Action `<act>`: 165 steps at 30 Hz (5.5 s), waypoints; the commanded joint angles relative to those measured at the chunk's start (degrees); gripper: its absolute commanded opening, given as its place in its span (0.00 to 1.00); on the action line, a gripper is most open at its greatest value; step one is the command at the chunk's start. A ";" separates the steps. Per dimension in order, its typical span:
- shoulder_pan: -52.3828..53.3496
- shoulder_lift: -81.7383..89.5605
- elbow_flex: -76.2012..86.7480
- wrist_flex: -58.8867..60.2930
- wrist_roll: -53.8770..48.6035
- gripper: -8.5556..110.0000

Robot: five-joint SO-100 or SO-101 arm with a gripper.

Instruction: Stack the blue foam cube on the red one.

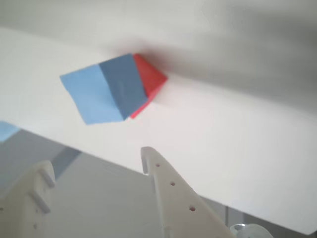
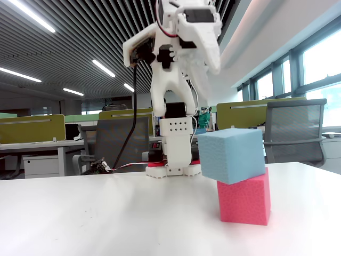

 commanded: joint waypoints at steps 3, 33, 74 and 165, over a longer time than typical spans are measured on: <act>1.76 11.78 9.84 -4.48 0.26 0.23; 4.31 53.26 57.92 -26.10 -0.35 0.22; 2.37 60.29 62.67 -27.42 0.18 0.26; 2.37 60.29 62.67 -27.42 0.18 0.26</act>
